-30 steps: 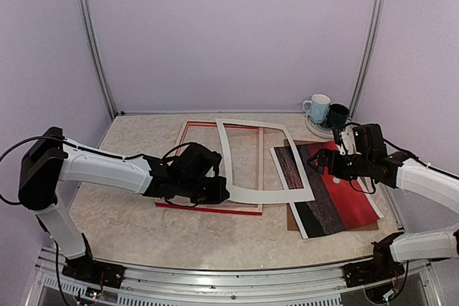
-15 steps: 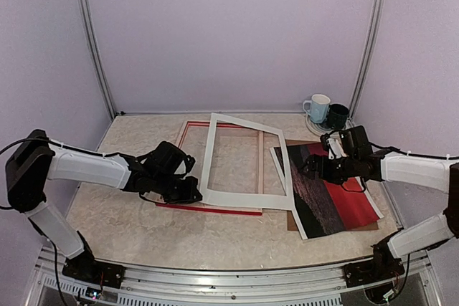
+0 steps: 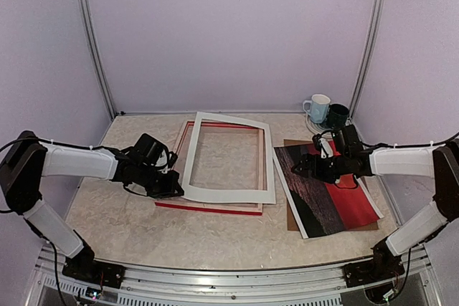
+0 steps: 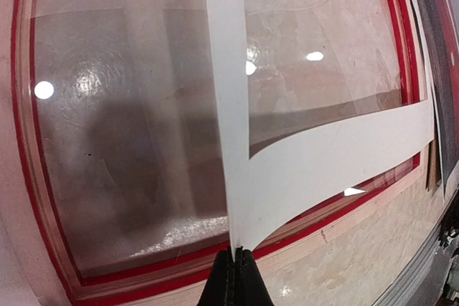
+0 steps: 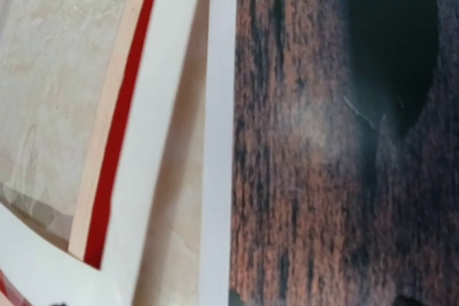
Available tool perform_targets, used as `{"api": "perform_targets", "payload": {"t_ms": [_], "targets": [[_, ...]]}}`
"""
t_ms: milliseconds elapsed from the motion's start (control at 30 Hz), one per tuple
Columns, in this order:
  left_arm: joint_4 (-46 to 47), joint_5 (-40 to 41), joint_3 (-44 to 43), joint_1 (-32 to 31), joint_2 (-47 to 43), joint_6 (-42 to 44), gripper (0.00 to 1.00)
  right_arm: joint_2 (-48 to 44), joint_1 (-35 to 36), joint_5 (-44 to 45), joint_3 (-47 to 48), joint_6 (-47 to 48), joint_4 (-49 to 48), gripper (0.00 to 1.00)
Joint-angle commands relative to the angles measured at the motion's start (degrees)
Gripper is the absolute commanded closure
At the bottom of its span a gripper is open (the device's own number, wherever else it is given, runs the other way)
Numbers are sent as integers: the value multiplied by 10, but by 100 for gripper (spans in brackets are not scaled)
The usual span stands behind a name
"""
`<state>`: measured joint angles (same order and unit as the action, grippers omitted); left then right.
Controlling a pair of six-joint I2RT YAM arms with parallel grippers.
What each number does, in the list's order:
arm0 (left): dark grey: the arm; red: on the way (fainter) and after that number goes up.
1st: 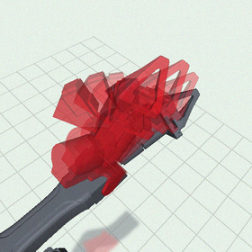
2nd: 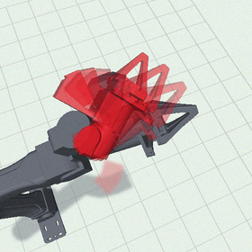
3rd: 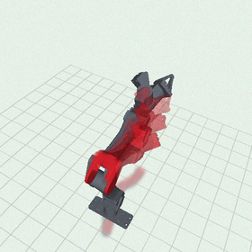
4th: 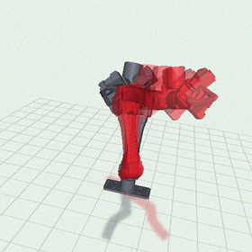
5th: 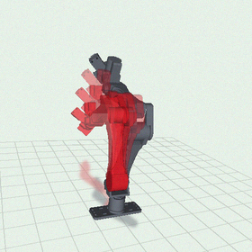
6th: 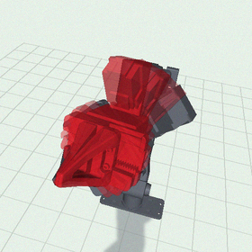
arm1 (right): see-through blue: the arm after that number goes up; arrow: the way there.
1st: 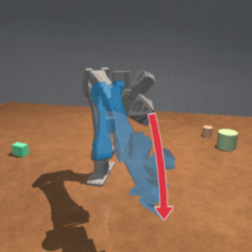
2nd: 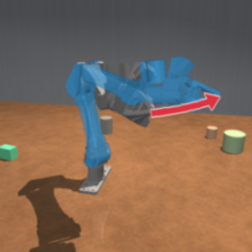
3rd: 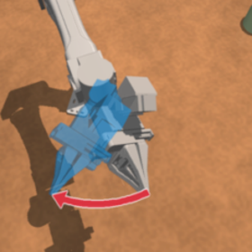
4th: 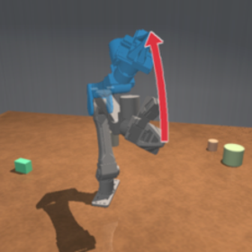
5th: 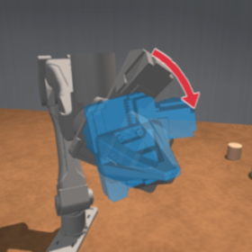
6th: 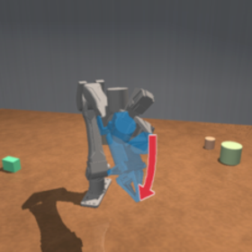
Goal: Put the photo into the frame
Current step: Place the mat board on the glass panel.
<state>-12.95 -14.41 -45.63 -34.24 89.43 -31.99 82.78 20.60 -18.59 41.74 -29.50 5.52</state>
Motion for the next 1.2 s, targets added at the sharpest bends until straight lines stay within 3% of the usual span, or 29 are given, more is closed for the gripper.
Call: {"api": "perform_targets", "payload": {"t_ms": [0, 433, 1167], "targets": [[-46, -21, 0, 25, -23, 48, 100, 16, 10, -7, 18, 5, -16, 2], [-123, -9, -46, 64, -17, 108, 100, 27, 22, -2, 30, 13, -12, 2], [-150, -8, -51, 104, -30, 143, 100, 38, 26, -2, 34, 15, -16, 2]]}}
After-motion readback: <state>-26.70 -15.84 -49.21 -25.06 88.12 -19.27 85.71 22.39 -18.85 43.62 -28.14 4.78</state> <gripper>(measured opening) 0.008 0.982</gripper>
